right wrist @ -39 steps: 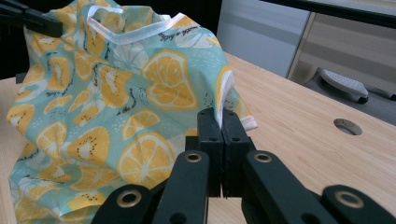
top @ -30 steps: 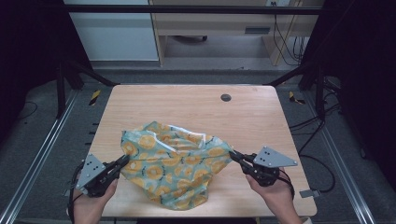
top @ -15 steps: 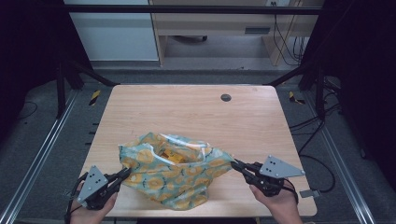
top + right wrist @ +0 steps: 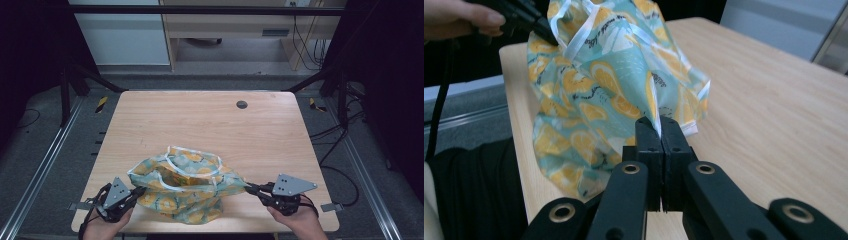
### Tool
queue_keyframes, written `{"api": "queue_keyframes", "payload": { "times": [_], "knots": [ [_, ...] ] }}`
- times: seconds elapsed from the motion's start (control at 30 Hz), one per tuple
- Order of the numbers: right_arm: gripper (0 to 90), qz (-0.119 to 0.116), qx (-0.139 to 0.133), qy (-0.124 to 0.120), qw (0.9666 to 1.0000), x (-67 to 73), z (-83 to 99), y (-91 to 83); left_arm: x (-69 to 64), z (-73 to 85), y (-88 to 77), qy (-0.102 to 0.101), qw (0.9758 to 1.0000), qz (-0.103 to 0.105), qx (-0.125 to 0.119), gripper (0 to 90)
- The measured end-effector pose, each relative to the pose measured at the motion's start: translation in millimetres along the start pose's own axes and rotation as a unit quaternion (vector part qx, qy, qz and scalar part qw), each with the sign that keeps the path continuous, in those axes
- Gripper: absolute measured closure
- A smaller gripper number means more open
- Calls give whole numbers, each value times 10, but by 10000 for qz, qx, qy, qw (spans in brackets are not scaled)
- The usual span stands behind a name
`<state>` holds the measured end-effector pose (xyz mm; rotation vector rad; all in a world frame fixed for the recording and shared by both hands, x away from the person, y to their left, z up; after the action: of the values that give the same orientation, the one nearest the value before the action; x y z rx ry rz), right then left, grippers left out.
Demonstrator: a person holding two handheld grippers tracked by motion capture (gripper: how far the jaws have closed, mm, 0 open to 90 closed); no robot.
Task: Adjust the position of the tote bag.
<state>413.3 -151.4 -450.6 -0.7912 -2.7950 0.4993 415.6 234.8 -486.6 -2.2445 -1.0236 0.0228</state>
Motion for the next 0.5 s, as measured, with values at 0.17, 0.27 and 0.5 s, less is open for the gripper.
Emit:
{"api": "queue_keyframes", "payload": {
  "times": [0.17,0.27,0.5],
  "knots": [
    [896,-64,354,3,9994,-33,121,70,27,35,83,29,9999,-26,150,900],
    [895,-28,575,11,9983,-65,194,136,50,53,135,81,9996,-59,272,900],
    [894,140,1106,38,9938,-202,341,328,96,109,266,114,9985,-43,543,900]
  ]
}}
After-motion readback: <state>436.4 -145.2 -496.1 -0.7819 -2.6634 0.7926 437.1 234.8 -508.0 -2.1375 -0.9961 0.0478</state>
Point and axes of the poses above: each handheld gripper's, and its own axes: y roughly forward along the jaws, z roughly out of its underside, x roughly to its left, the point moved 6 cm from there along y, roughly forward along the jaws, and after that the axes turned 8 degrees about y, right-handed, at the moved point
